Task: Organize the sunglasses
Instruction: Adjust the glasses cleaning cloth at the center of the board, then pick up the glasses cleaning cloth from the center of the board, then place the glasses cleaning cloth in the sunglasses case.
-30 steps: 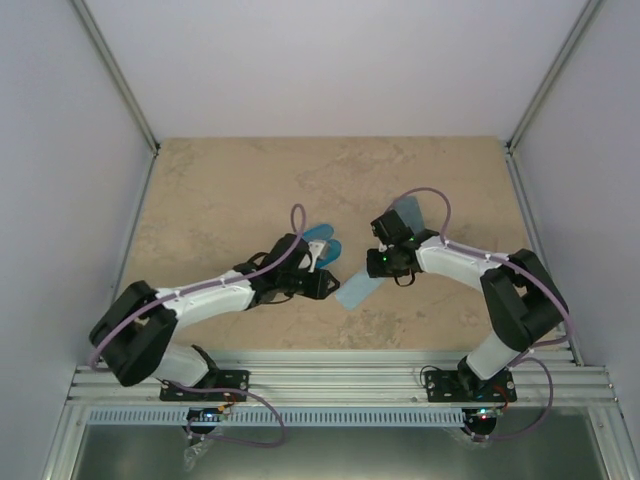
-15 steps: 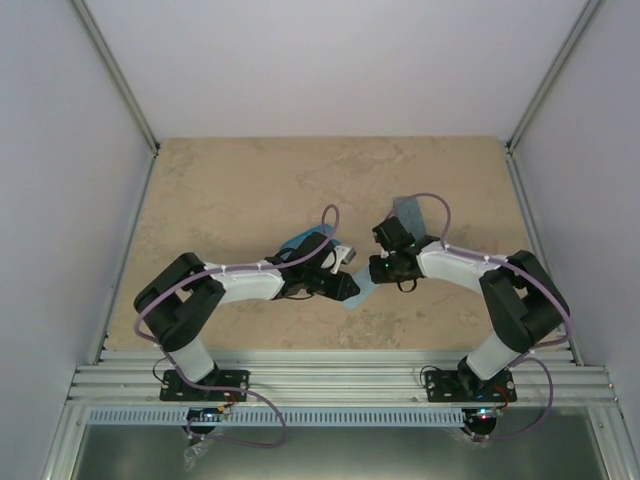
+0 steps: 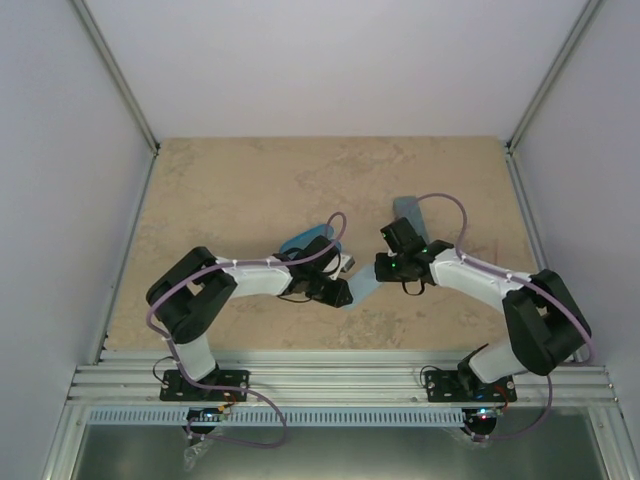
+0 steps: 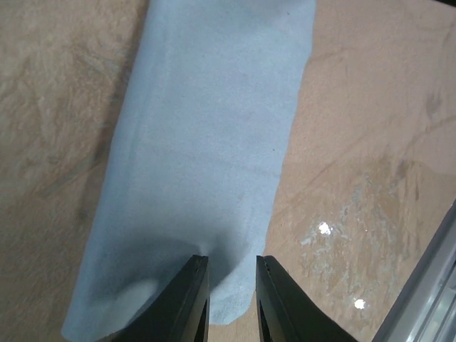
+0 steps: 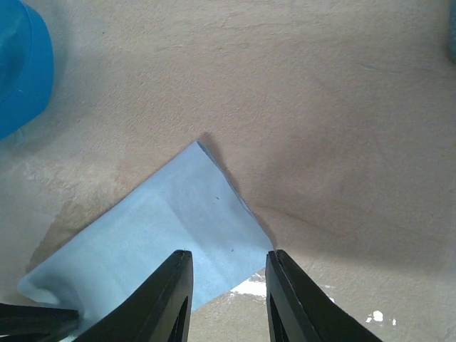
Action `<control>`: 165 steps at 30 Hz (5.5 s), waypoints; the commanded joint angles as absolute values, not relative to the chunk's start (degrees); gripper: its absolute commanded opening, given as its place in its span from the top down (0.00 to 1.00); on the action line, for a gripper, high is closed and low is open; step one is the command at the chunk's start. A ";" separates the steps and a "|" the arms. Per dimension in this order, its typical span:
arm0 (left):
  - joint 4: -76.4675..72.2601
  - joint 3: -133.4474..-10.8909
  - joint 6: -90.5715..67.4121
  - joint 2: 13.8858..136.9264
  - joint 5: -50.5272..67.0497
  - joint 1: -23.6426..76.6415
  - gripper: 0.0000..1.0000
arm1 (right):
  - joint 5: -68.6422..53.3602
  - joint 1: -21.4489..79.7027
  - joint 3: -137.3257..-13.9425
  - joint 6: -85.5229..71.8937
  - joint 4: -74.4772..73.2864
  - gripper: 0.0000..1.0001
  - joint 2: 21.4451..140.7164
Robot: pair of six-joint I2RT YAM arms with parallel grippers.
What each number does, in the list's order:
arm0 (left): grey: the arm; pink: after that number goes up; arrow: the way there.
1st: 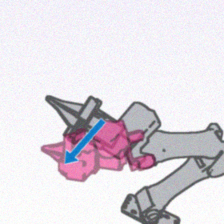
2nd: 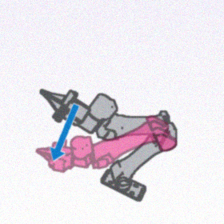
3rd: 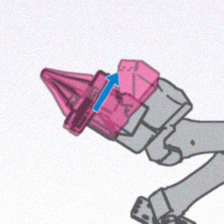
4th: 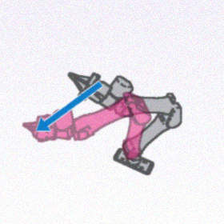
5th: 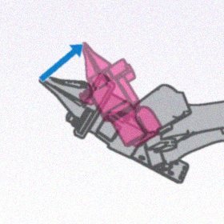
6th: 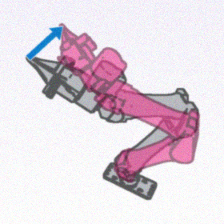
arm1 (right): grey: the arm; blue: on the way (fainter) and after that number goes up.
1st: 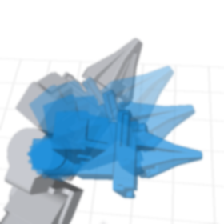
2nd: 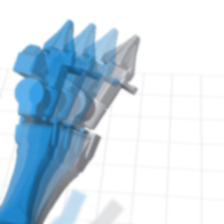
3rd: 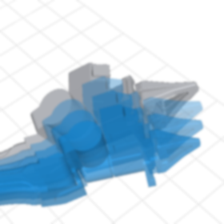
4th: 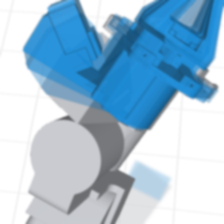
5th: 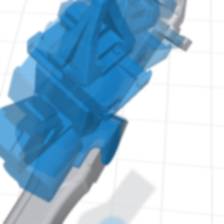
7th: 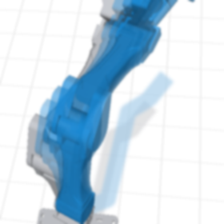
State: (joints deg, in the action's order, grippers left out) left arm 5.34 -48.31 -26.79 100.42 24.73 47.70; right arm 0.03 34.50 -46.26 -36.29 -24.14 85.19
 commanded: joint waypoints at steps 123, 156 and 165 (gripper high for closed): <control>35.39 -60.37 -47.21 90.35 -4.55 36.97 1.00 | 1.04 44.14 -80.93 -23.07 -32.24 1.00 109.55; 34.01 -59.25 -46.76 98.61 -5.18 36.30 1.00 | 0.92 41.72 -82.78 -19.14 -28.99 0.99 116.58; 34.53 -59.10 -45.98 95.72 -5.00 36.32 0.92 | 1.67 41.73 -85.93 -19.96 -34.42 0.95 117.19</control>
State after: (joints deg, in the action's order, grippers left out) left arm 34.06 -59.48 -46.68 97.82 -5.28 36.69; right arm 1.30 41.80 -83.68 -20.14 -31.35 117.23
